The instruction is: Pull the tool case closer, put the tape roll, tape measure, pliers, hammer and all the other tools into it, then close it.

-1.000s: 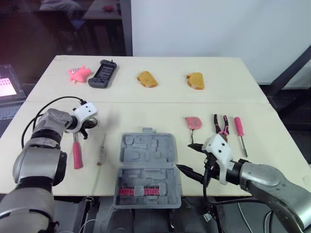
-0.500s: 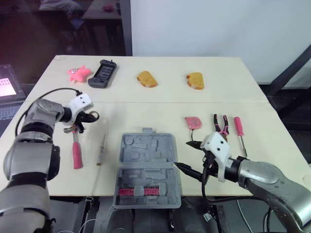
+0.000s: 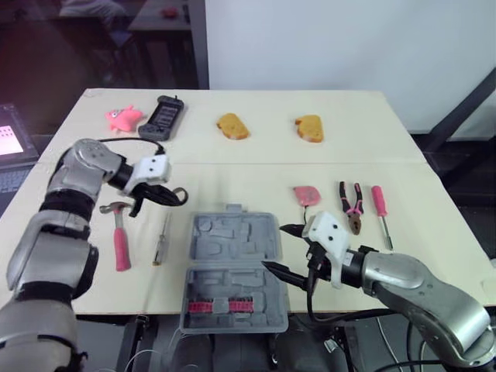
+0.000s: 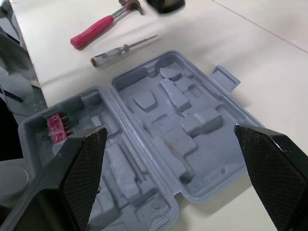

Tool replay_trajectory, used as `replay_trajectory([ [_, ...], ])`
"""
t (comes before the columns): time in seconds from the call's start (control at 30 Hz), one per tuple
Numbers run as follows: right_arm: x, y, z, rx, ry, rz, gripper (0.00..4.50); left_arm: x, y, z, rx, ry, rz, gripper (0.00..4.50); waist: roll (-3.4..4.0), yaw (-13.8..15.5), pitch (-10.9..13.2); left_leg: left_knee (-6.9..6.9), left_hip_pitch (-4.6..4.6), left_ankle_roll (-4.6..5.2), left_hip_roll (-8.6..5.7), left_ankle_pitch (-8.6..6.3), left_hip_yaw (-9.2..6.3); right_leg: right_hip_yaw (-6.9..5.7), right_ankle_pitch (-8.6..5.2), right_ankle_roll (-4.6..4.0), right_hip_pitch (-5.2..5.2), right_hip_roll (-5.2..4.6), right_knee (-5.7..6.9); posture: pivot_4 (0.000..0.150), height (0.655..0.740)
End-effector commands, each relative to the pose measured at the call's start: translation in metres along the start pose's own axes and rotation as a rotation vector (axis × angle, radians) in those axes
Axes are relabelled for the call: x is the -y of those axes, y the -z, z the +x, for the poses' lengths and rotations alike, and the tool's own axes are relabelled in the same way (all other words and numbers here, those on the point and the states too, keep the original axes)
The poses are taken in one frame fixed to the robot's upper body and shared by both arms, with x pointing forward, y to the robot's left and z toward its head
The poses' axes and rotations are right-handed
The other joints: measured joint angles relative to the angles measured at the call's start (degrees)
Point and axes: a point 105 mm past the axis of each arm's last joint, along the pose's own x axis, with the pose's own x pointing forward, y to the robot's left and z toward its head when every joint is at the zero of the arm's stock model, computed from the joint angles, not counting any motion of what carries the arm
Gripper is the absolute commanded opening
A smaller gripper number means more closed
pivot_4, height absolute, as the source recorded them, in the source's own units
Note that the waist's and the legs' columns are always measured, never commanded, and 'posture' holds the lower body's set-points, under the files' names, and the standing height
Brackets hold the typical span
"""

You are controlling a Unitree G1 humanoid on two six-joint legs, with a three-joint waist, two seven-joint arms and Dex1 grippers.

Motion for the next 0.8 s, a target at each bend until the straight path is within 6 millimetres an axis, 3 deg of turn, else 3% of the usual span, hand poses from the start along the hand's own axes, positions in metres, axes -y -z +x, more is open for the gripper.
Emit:
replay_trajectory([
  [0.03,-0.002,-0.009,0.003,0.037,-0.007,-0.034,4.5,0.007,-0.021,0.009,0.027,0.057,0.098,0.04,0.0,0.08,0.0,0.02,0.0,0.0,0.0,0.0,0.0,0.0,0.0,0.0,0.0,0.01,0.0,0.15,0.74],
  [0.17,-0.003,-0.01,0.005,0.044,-0.004,-0.034,4.5,0.012,-0.037,0.024,0.123,0.081,0.083,0.04,0.0,0.22,0.0,0.07,-0.01,0.0,-0.02,0.0,0.0,0.0,0.0,0.0,0.02,0.01,0.0,0.15,0.74],
  [0.53,-0.003,-0.012,0.005,0.048,0.014,-0.032,4.5,0.012,0.0,0.029,0.08,0.062,-0.075,0.04,0.0,0.12,0.0,0.08,-0.02,0.01,-0.04,-0.01,0.0,0.0,-0.01,-0.01,-0.01,0.03,0.0,0.15,0.74],
  [0.8,-0.002,-0.012,0.003,0.046,0.029,-0.028,4.5,0.004,0.005,0.041,0.078,0.037,-0.09,0.04,0.0,0.31,0.0,0.14,-0.06,0.01,-0.05,-0.01,-0.01,-0.01,-0.01,-0.01,0.0,0.02,0.0,0.15,0.74],
])
